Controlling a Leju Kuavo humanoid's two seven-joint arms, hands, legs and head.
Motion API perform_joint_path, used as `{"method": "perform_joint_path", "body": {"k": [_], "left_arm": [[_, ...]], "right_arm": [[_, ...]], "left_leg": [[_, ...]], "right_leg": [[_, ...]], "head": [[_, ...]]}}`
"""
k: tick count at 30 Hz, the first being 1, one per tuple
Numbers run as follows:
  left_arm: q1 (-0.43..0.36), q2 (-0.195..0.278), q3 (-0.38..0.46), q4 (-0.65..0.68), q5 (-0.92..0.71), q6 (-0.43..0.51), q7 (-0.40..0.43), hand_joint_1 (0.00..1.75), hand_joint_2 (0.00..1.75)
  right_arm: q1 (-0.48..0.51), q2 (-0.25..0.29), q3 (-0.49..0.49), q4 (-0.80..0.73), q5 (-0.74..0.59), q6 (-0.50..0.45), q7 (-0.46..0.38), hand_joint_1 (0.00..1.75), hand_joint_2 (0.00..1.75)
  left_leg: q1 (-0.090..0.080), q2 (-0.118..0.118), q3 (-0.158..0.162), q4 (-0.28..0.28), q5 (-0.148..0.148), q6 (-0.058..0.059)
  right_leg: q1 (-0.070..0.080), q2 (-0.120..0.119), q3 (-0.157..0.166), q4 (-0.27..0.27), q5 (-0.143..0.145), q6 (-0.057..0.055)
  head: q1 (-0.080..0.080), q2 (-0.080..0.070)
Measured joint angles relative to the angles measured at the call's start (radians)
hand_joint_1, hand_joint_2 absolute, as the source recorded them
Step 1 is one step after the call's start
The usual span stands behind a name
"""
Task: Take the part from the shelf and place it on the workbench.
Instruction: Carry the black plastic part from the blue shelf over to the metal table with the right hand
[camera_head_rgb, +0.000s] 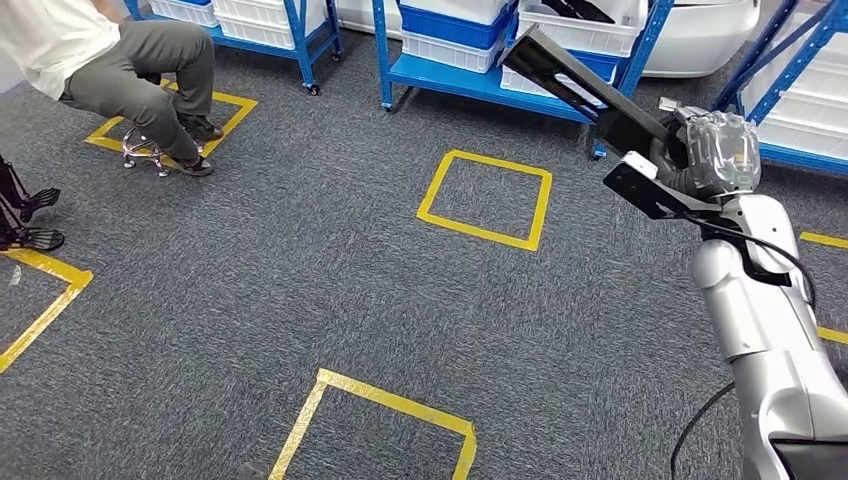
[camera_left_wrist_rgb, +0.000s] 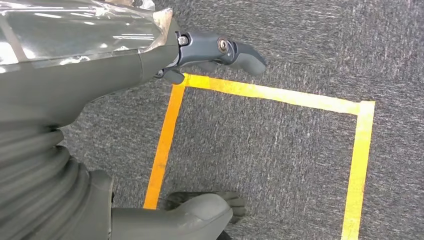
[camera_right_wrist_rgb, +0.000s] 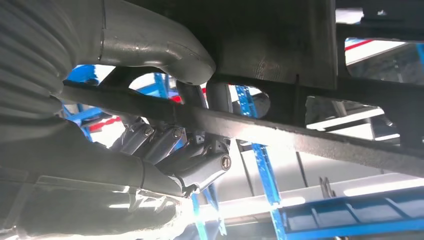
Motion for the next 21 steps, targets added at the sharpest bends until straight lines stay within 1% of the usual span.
{"method": "perform_joint_path", "body": {"k": [1, 2, 3, 4, 5, 6, 7, 8, 9, 10, 11, 12, 13, 14, 15, 16, 17, 18, 19, 20, 21], "left_arm": [[0.0, 0.0, 0.0, 0.0, 0.0, -0.001, 0.0, 0.0, 1.75], [0.001, 0.001, 0.0, 0.0, 0.0, -0.003, 0.0, 0.0, 1.75], [0.001, 0.002, 0.0, 0.0, -0.001, -0.005, 0.0, 0.0, 1.75], [0.001, 0.003, 0.0, 0.0, -0.001, -0.007, 0.0, 0.0, 1.75], [0.001, 0.004, 0.0, 0.0, -0.001, -0.008, 0.0, 0.0, 1.75], [0.0, 0.005, 0.0, 0.0, 0.0, -0.009, 0.0, 0.0, 1.75], [-0.002, 0.006, 0.0, 0.0, 0.0, -0.009, 0.0, 0.0, 1.75], [-0.003, 0.007, 0.001, 0.0, 0.001, -0.009, -0.001, 0.0, 1.75], [-0.004, 0.008, 0.002, 0.0, 0.004, -0.009, -0.002, 0.0, 1.75], [-0.004, 0.009, 0.003, 0.0, 0.009, -0.009, -0.003, 0.0, 1.75], [-0.002, 0.01, 0.005, 0.0, 0.014, -0.009, -0.005, 0.0, 1.75], [-0.001, 0.01, 0.007, 0.0, 0.018, -0.009, -0.007, 0.0, 1.75], [-0.001, 0.011, 0.01, 0.0, 0.021, -0.009, -0.009, 0.0, 1.75], [-0.001, 0.011, 0.012, 0.0, 0.022, -0.009, -0.01, 0.0, 1.75], [-0.002, 0.011, 0.014, 0.0, 0.022, -0.009, -0.011, 0.0, 1.75], [-0.002, 0.011, 0.015, 0.0, 0.022, -0.01, -0.011, 0.0, 1.75], [-0.002, 0.01, 0.015, 0.0, 0.022, -0.01, -0.011, 0.0, 1.75], [-0.001, 0.01, 0.015, 0.0, 0.022, -0.011, -0.01, 0.0, 1.75], [0.0, 0.009, 0.016, 0.0, 0.023, -0.011, -0.01, 0.0, 1.75], [0.0, 0.009, 0.017, 0.0, 0.024, -0.011, -0.009, 0.0, 1.75], [0.001, 0.009, 0.019, 0.0, 0.026, -0.011, -0.008, 0.0, 1.75]], "right_arm": [[0.0, -0.004, -0.002, -0.003, -0.002, 0.001, 0.001, 1.75, 1.75], [0.0, -0.008, -0.005, -0.008, -0.006, 0.002, 0.002, 1.75, 1.75], [0.001, -0.012, -0.008, -0.014, -0.01, 0.003, 0.004, 1.75, 1.75], [0.002, -0.017, -0.013, -0.023, -0.015, 0.008, 0.005, 1.75, 1.75], [0.001, -0.021, -0.019, -0.033, -0.02, 0.015, 0.006, 1.75, 1.75], [-0.001, -0.023, -0.025, -0.043, -0.024, 0.023, 0.007, 1.75, 1.75], [-0.006, -0.027, -0.031, -0.053, -0.027, 0.031, 0.008, 1.75, 1.75], [-0.013, -0.029, -0.036, -0.059, -0.03, 0.039, 0.008, 1.75, 1.75], [-0.021, -0.03, -0.038, -0.064, -0.032, 0.047, 0.009, 1.75, 1.75], [-0.031, -0.029, -0.04, -0.067, -0.033, 0.055, 0.011, 1.75, 1.75], [-0.04, -0.025, -0.04, -0.068, -0.034, 0.064, 0.012, 1.75, 1.75], [-0.047, -0.022, -0.041, -0.068, -0.035, 0.071, 0.014, 1.75, 1.75], [-0.052, -0.019, -0.041, -0.068, -0.036, 0.075, 0.016, 1.75, 1.75], [-0.055, -0.017, -0.043, -0.068, -0.036, 0.076, 0.018, 1.75, 1.75], [-0.057, -0.016, -0.045, -0.068, -0.036, 0.077, 0.021, 1.75, 1.75], [-0.059, -0.016, -0.047, -0.068, -0.036, 0.076, 0.025, 1.75, 1.75], [-0.058, -0.015, -0.05, -0.068, -0.037, 0.075, 0.029, 1.75, 1.75], [-0.057, -0.014, -0.053, -0.07, -0.037, 0.075, 0.032, 1.75, 1.75], [-0.055, -0.012, -0.056, -0.073, -0.037, 0.074, 0.034, 1.75, 1.75], [-0.054, -0.011, -0.058, -0.078, -0.037, 0.074, 0.035, 1.75, 1.75], [-0.054, -0.01, -0.06, -0.083, -0.036, 0.074, 0.036, 1.75, 1.75]], "left_leg": [[0.004, 0.004, -0.024, 0.062, -0.027, -0.005], [0.009, 0.007, -0.036, 0.1, -0.04, -0.01], [0.012, 0.01, -0.032, 0.106, -0.038, -0.013], [0.017, 0.017, -0.007, 0.071, -0.02, -0.016], [0.02, 0.029, 0.032, 0.012, 0.006, -0.017], [0.021, 0.051, 0.072, -0.052, 0.025, -0.02], [0.018, 0.069, 0.102, -0.107, 0.039, -0.016], [0.014, 0.083, 0.117, -0.139, 0.045, -0.011], [0.007, 0.086, 0.119, -0.152, 0.044, -0.003], [0.001, 0.075, 0.116, -0.156, 0.047, 0.009], [-0.001, 0.065, 0.117, -0.161, 0.051, 0.019], [-0.003, 0.054, 0.118, -0.167, 0.055, 0.029], [-0.002, 0.044, 0.119, -0.172, 0.06, 0.039], [-0.001, 0.032, 0.12, -0.176, 0.064, 0.046], [-0.002, 0.019, 0.119, -0.177, 0.066, 0.051], [-0.003, 0.006, 0.117, -0.177, 0.068, 0.054], [-0.003, -0.009, 0.117, -0.177, 0.068, 0.055], [-0.004, -0.024, 0.117, -0.176, 0.069, 0.056], [-0.004, -0.038, 0.117, -0.176, 0.07, 0.055], [-0.004, -0.052, 0.117, -0.175, 0.071, 0.054], [-0.004, -0.066, 0.115, -0.173, 0.072, 0.051]], "right_leg": [[0.001, -0.01, -0.001, 0.0, 0.0, -0.001], [0.001, -0.02, -0.002, 0.0, 0.001, 0.0], [0.0, -0.029, -0.003, 0.0, 0.001, 0.0], [-0.001, -0.039, -0.002, 0.0, 0.001, 0.0], [-0.002, -0.049, -0.002, 0.001, 0.0, 0.002], [-0.001, -0.057, -0.002, 0.001, -0.001, 0.006], [0.003, -0.065, -0.002, 0.003, -0.003, 0.011], [0.008, -0.073, -0.003, 0.004, -0.003, 0.017], [0.013, -0.08, -0.005, 0.004, -0.003, 0.025], [0.016, -0.09, -0.005, 0.003, -0.003, 0.033], [0.014, -0.094, -0.009, 0.003, -0.005, 0.039], [0.012, -0.083, -0.014, 0.013, -0.014, 0.044], [0.008, -0.063, -0.027, 0.041, -0.031, 0.044], [0.004, -0.036, -0.05, 0.089, -0.055, 0.04], [0.004, -0.01, -0.079, 0.153, -0.081, 0.036], [0.005, 0.005, -0.112, 0.22, -0.104, 0.034], [0.006, 0.013, -0.138, 0.269, -0.116, 0.035], [0.007, 0.017, -0.149, 0.285, -0.113, 0.041], [0.008, 0.02, -0.142, 0.262, -0.095, 0.048], [0.006, 0.026, -0.117, 0.205, -0.067, 0.057], [0.002, 0.044, -0.087, 0.134, -0.038, 0.064]], "head": [[0.0, 0.0], [0.0, 0.0], [0.0, 0.0], [0.0, 0.0], [0.0, 0.0], [0.0, 0.0], [0.0, 0.0], [0.001, 0.0], [0.001, 0.0], [0.001, 0.0], [0.002, 0.0], [0.002, 0.0], [0.003, 0.0], [0.003, 0.0], [0.004, 0.0], [0.006, 0.0], [0.006, 0.0], [0.007, 0.0], [0.008, 0.0], [0.008, 0.0], [0.008, 0.0]]}}
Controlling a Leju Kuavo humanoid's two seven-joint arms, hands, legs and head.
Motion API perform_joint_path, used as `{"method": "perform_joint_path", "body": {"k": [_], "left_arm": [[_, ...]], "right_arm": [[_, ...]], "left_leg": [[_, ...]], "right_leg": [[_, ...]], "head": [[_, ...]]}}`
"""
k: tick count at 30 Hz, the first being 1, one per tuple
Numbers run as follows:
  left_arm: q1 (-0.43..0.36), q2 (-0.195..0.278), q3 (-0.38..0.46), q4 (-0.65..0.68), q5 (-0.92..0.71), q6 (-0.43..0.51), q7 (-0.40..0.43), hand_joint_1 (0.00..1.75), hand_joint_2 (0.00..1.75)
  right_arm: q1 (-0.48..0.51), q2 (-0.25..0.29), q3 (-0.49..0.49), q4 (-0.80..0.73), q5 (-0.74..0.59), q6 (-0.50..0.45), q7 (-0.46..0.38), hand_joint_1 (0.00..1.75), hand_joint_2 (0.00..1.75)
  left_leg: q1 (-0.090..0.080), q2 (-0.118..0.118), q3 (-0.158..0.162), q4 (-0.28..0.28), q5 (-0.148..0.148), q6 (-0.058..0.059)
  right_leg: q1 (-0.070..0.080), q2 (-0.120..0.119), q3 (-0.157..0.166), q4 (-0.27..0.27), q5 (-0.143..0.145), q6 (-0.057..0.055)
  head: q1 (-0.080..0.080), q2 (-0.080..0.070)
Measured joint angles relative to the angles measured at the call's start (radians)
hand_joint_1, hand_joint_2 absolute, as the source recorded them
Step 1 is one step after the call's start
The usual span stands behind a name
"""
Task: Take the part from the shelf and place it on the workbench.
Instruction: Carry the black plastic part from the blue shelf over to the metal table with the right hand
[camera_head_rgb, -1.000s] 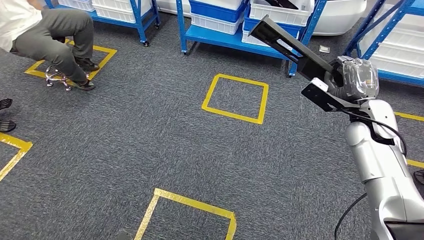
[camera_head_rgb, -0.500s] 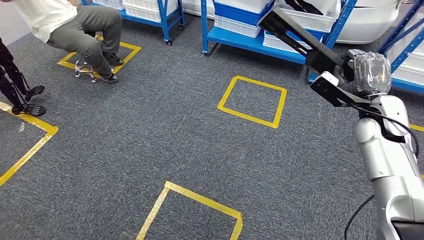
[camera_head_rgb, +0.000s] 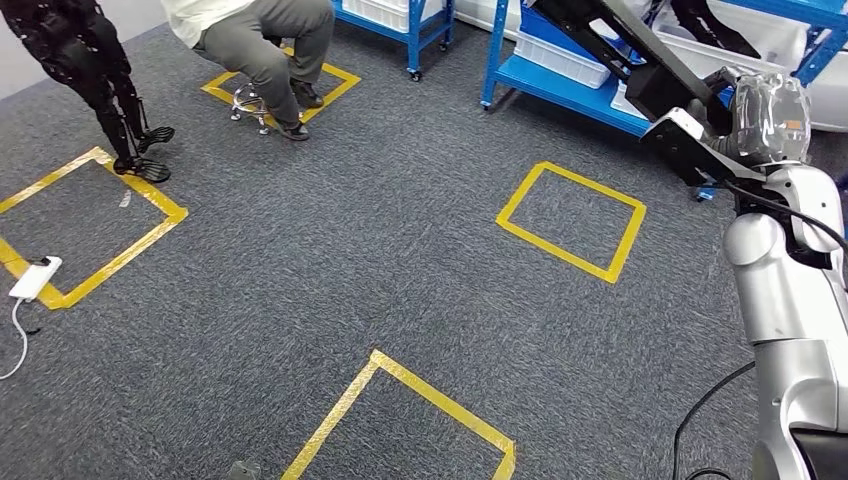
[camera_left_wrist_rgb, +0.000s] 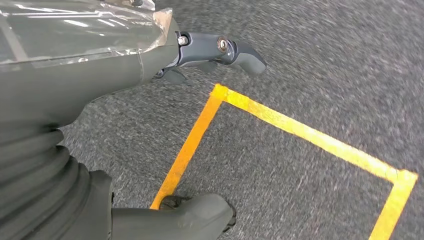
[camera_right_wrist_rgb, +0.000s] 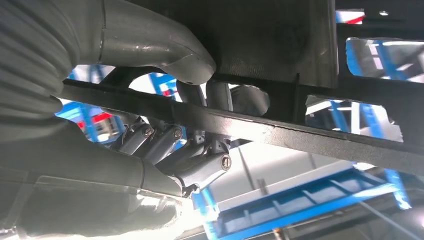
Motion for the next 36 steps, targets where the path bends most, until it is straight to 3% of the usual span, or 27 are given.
{"method": "perform_joint_path", "body": {"k": [2, 3, 5, 7, 10, 11, 12, 15, 16, 19, 21, 24, 26, 28, 30, 31, 32, 34, 36], "left_arm": [[0.0, 0.0, 0.004, 0.0, 0.005, 0.002, 0.001, 0.0, 1.75], [0.001, 0.0, 0.006, 0.0, 0.006, 0.003, 0.003, 0.0, 1.75], [0.005, 0.0, 0.01, 0.0, 0.006, 0.004, 0.007, 0.0, 1.75], [0.008, 0.0, 0.011, 0.001, 0.006, 0.004, 0.01, 0.0, 1.75], [0.01, 0.001, 0.011, 0.001, 0.006, 0.004, 0.011, 0.0, 1.75], [0.011, 0.002, 0.012, 0.001, 0.006, 0.005, 0.012, 0.0, 1.75], [0.012, 0.001, 0.012, 0.001, 0.006, 0.007, 0.014, 0.0, 1.75], [0.013, -0.003, 0.012, 0.002, 0.005, 0.013, 0.016, 0.0, 1.75], [0.014, -0.005, 0.012, 0.002, 0.005, 0.014, 0.016, 0.0, 1.75], [0.012, -0.007, 0.013, 0.003, 0.006, 0.018, 0.014, 0.0, 1.75], [0.011, -0.008, 0.014, 0.003, 0.006, 0.02, 0.011, 0.0, 1.75], [0.013, -0.008, 0.018, 0.003, 0.007, 0.021, 0.009, 0.0, 1.75], [0.014, -0.007, 0.021, 0.003, 0.007, 0.022, 0.008, 0.0, 1.75], [0.012, -0.007, 0.023, 0.003, 0.007, 0.023, 0.007, 0.0, 1.75], [0.012, -0.008, 0.025, 0.003, 0.007, 0.023, 0.004, 0.0, 1.75], [0.013, -0.009, 0.025, 0.003, 0.006, 0.023, 0.004, 0.0, 1.75], [0.014, -0.009, 0.025, 0.004, 0.003, 0.021, 0.003, 0.0, 1.75], [0.015, -0.009, 0.025, 0.004, -0.007, 0.011, 0.005, 0.0, 1.75], [0.015, -0.008, 0.025, 0.004, -0.019, -0.002, 0.004, 0.0, 1.75]], "right_arm": [[-0.006, 0.004, -0.005, -0.007, 0.004, 0.002, 0.002, 1.75, 1.75], [-0.009, 0.008, -0.007, -0.007, 0.006, 0.005, 0.002, 1.75, 1.75], [-0.013, 0.015, -0.008, -0.008, 0.011, 0.01, 0.004, 1.75, 1.75], [-0.015, 0.019, -0.008, -0.008, 0.014, 0.013, 0.004, 1.75, 1.75], [-0.019, 0.024, -0.008, -0.007, 0.015, 0.014, 0.004, 1.75, 1.75], [-0.023, 0.027, -0.008, -0.007, 0.016, 0.015, 0.004, 1.75, 1.75], [-0.034, 0.033, -0.008, -0.006, 0.017, 0.017, 0.003, 1.75, 1.75], [-0.069, 0.051, -0.006, 0.002, 0.02, 0.022, -0.003, 1.75, 1.75], [-0.072, 0.056, -0.005, 0.006, 0.022, 0.023, -0.006, 1.75, 1.75], [-0.079, 0.068, -0.002, 0.012, 0.028, 0.023, -0.013, 1.75, 1.75], [-0.089, 0.074, 0.0, 0.016, 0.031, 0.024, -0.016, 1.75, 1.75], [-0.095, 0.081, 0.003, 0.024, 0.032, 0.027, -0.017, 1.75, 1.75], [-0.094, 0.085, 0.005, 0.029, 0.033, 0.028, -0.017, 1.75, 1.75], [-0.095, 0.085, 0.005, 0.036, 0.035, 0.028, -0.017, 1.75, 1.75], [-0.094, 0.083, 0.005, 0.045, 0.035, 0.028, -0.017, 1.75, 1.75], [-0.092, 0.081, 0.005, 0.049, 0.033, 0.027, -0.016, 1.75, 1.75], [-0.09, 0.078, 0.004, 0.052, 0.029, 0.026, -0.016, 1.75, 1.75], [-0.082, 0.067, 0.001, 0.051, 0.019, 0.024, -0.016, 1.75, 1.75], [-0.073, 0.056, -0.003, 0.043, 0.01, 0.022, -0.016, 1.75, 1.75]], "left_leg": [[-0.002, -0.023, -0.008, 0.006, 0.002, -0.008], [-0.004, -0.032, -0.013, 0.007, 0.005, -0.014], [-0.003, -0.045, -0.017, 0.005, 0.01, -0.023], [-0.002, -0.05, -0.018, 0.003, 0.012, -0.026], [-0.002, -0.052, -0.021, 0.003, 0.012, -0.027], [-0.003, -0.045, -0.022, 0.006, 0.01, -0.029], [-0.002, -0.015, -0.043, 0.049, -0.016, -0.033], [0.011, 0.071, -0.145, 0.267, -0.113, -0.053], [0.015, 0.076, -0.148, 0.275, -0.106, -0.057], [0.018, 0.119, -0.055, 0.101, -0.028, -0.057], [0.011, 0.14, -0.021, 0.03, -0.011, -0.048], [-0.001, 0.113, -0.019, 0.017, -0.009, -0.025], [-0.002, 0.093, -0.014, 0.008, -0.002, -0.007], [0.0, 0.074, -0.012, 0.004, 0.002, 0.003], [0.0, 0.053, -0.013, 0.004, 0.003, 0.005], [-0.001, 0.041, -0.012, 0.005, 0.003, 0.006], [-0.001, 0.031, -0.012, 0.005, 0.003, 0.006], [-0.002, 0.014, -0.011, 0.006, 0.004, 0.005], [-0.005, 0.001, -0.013, 0.008, 0.004, 0.0]], "right_leg": [[-0.002, 0.03, 0.044, -0.098, 0.037, -0.001], [-0.001, 0.036, 0.051, -0.114, 0.042, -0.007], [0.006, 0.024, 0.05, -0.115, 0.045, -0.018], [0.009, 0.019, 0.05, -0.115, 0.045, -0.02], [0.002, 0.014, 0.051, -0.117, 0.048, -0.025], [-0.003, 0.011, 0.052, -0.118, 0.05, -0.029], [-0.006, 0.0, 0.053, -0.12, 0.052, -0.038], [0.003, -0.052, 0.056, -0.121, 0.05, -0.06], [0.005, -0.066, 0.057, -0.121, 0.049, -0.061], [0.009, -0.094, 0.059, -0.119, 0.043, -0.057], [0.017, -0.108, 0.059, -0.119, 0.039, -0.049], [0.02, -0.127, 0.06, -0.12, 0.032, -0.032], [0.013, -0.096, 0.045, -0.085, 0.009, -0.028], [0.008, -0.048, -0.005, 0.022, -0.041, -0.036], [0.01, -0.03, -0.067, 0.138, -0.077, -0.037], [0.011, -0.027, -0.08, 0.156, -0.075, -0.033], [0.012, -0.025, -0.072, 0.13, -0.056, -0.026], [0.012, -0.02, -0.014, -0.004, 0.005, -0.015], [0.015, -0.015, 0.031, -0.105, 0.047, -0.02]], "head": [[-0.001, 0.0], [-0.001, 0.0], [-0.001, 0.0], [0.0, 0.0], [-0.001, 0.0], [-0.001, 0.0], [-0.004, 0.0], [-0.011, 0.0], [-0.012, 0.0], [-0.012, 0.0], [-0.01, 0.0], [-0.007, 0.0], [-0.008, 0.0], [-0.006, 0.0], [-0.006, 0.0], [-0.006, 0.0], [-0.006, 0.0], [-0.006, 0.0], [-0.006, 0.0]]}}
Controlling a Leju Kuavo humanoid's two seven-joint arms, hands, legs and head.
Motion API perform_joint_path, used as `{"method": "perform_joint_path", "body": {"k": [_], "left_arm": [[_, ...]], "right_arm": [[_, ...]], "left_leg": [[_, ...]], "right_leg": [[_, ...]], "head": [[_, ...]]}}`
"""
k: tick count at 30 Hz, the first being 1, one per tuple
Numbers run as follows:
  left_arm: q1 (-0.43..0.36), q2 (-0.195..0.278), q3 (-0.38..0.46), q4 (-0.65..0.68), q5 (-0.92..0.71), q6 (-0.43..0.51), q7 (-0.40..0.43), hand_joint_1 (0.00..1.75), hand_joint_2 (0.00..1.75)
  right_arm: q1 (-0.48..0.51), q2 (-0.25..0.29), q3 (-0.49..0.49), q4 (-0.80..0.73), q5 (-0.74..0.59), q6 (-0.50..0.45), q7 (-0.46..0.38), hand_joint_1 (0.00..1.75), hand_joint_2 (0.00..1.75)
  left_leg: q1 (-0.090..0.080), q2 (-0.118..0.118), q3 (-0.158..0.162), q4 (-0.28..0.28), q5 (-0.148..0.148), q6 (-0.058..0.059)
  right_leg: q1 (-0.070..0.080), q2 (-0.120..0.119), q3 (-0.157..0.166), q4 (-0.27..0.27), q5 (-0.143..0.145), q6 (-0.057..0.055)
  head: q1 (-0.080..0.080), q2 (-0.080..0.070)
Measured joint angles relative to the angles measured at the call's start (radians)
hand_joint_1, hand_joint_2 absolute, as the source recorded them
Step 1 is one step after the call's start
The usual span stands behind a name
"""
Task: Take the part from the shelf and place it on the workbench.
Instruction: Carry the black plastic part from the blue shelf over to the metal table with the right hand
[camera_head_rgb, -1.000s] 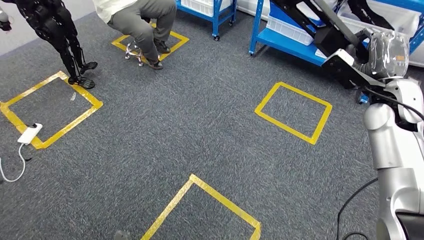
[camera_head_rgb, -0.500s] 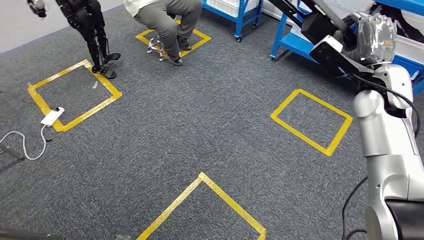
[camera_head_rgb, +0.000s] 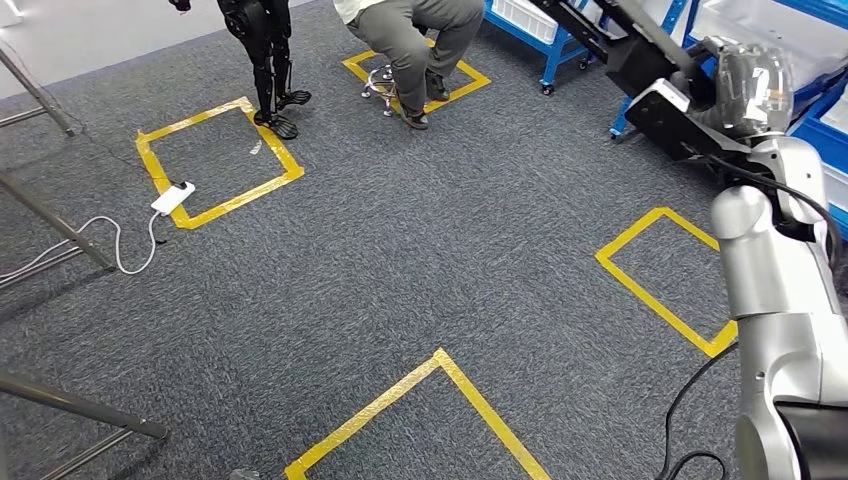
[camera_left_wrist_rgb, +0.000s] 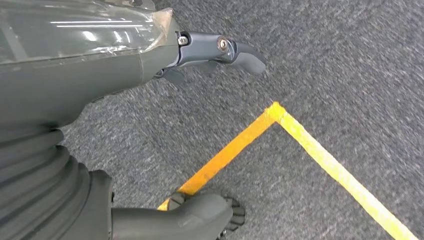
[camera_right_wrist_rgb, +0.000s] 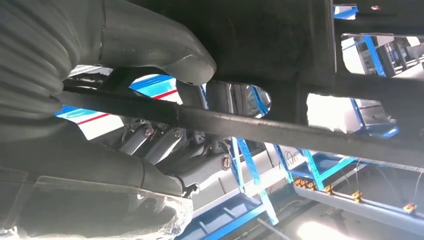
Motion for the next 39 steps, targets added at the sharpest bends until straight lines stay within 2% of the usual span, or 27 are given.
{"method": "perform_joint_path", "body": {"k": [3, 4, 9, 14, 27, 39], "left_arm": [[0.0, 0.0, 0.0, 0.0, -0.008, -0.005, -0.001, 0.0, 1.75], [0.0, 0.0, 0.0, 0.0, -0.009, -0.005, -0.001, 0.0, 1.75], [-0.003, -0.001, 0.0, 0.0, -0.012, -0.004, -0.001, 0.0, 1.75], [-0.005, -0.001, -0.001, 0.0, -0.014, -0.004, -0.001, 0.0, 1.75], [-0.005, 0.0, -0.001, 0.0, -0.02, 0.001, 0.008, 0.0, 1.75], [-0.005, 0.0, -0.001, 0.0, -0.02, 0.002, 0.01, 0.0, 1.75]], "right_arm": [[0.023, -0.012, -0.008, -0.021, -0.006, -0.002, 0.0, 1.75, 1.75], [0.03, -0.016, -0.01, -0.026, -0.007, -0.002, 0.0, 1.75, 1.75], [0.055, -0.036, -0.021, -0.048, -0.009, -0.005, 0.002, 1.75, 1.75], [0.067, -0.049, -0.028, -0.059, -0.009, -0.007, 0.002, 1.75, 1.75], [0.082, -0.059, -0.037, -0.064, -0.014, -0.01, 0.001, 1.75, 1.75], [0.088, -0.061, -0.039, -0.067, -0.015, -0.01, 0.0, 1.75, 1.75]], "left_leg": [[-0.002, -0.002, -0.004, 0.002, -0.001, 0.002], [-0.002, 0.001, -0.004, 0.002, -0.002, 0.004], [0.0, 0.011, 0.0, -0.003, 0.0, 0.001], [0.0, 0.012, 0.0, -0.004, 0.0, -0.008], [-0.014, 0.012, -0.001, -0.004, 0.002, -0.004], [-0.016, 0.012, -0.002, -0.004, 0.003, -0.002]], "right_leg": [[0.0, 0.002, 0.009, -0.02, 0.012, -0.014], [0.0, 0.003, 0.009, -0.021, 0.013, -0.015], [0.004, 0.01, 0.008, -0.021, 0.016, -0.02], [0.006, 0.011, 0.006, -0.02, 0.016, -0.021], [0.007, 0.011, 0.005, -0.021, 0.016, -0.019], [0.004, 0.011, 0.005, -0.021, 0.017, -0.019]], "head": [[-0.001, 0.0], [-0.001, 0.0], [-0.001, 0.0], [-0.001, 0.0], [-0.001, 0.0], [-0.001, 0.0]]}}
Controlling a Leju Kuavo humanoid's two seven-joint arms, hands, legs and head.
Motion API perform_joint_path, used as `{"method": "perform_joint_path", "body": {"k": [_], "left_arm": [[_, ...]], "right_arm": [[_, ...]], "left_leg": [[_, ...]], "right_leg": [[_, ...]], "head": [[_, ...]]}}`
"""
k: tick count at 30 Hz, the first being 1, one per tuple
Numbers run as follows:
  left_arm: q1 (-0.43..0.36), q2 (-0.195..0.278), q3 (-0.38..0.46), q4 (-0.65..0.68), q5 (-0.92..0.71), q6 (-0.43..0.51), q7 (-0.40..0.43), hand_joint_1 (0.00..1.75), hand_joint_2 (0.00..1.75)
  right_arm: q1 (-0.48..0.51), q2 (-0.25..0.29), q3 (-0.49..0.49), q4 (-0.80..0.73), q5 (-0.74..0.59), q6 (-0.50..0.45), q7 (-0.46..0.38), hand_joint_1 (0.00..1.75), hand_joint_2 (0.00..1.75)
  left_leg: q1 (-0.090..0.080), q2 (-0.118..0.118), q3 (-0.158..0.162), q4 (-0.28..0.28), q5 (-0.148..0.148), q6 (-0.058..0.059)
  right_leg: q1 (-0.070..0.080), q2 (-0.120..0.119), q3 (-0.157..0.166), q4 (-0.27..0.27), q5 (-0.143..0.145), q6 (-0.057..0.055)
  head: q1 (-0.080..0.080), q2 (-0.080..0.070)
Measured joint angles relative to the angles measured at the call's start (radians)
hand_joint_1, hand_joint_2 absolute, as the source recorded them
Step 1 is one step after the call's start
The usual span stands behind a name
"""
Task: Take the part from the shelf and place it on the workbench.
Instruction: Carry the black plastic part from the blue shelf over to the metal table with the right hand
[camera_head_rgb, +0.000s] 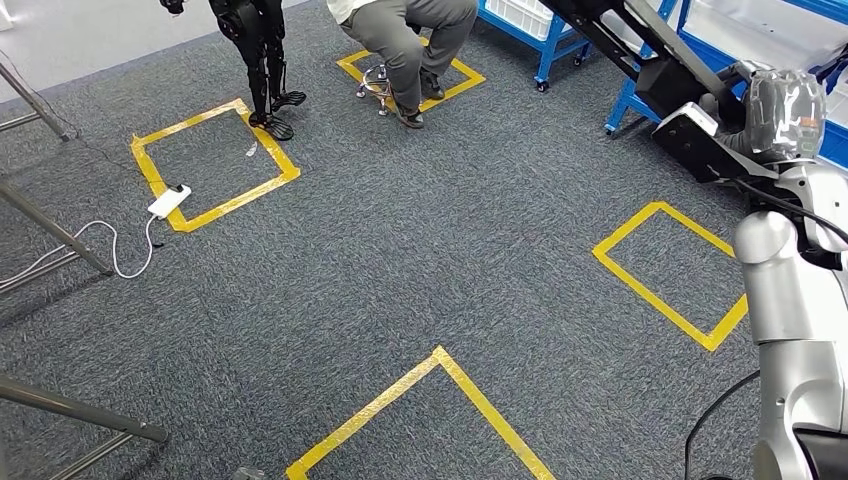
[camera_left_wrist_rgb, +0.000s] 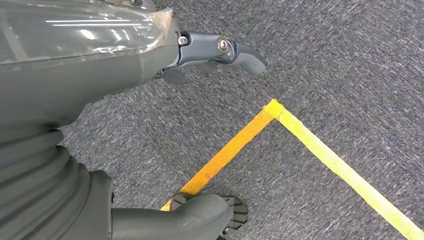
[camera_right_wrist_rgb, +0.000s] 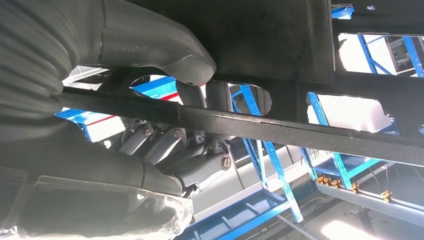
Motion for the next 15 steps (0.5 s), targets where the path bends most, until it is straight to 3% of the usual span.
{"method": "perform_joint_path", "body": {"k": [15], "left_arm": [[0.0, -0.001, 0.0, 0.0, 0.005, -0.015, -0.017, 0.0, 1.75]], "right_arm": [[0.005, 0.001, 0.0, 0.0, -0.001, 0.0, -0.002, 1.75, 1.75]], "left_leg": [[0.0, 0.0, 0.0, 0.0, -0.001, 0.001]], "right_leg": [[-0.003, 0.0, -0.001, 0.0, 0.0, 0.0]], "head": [[0.0, 0.0]]}}
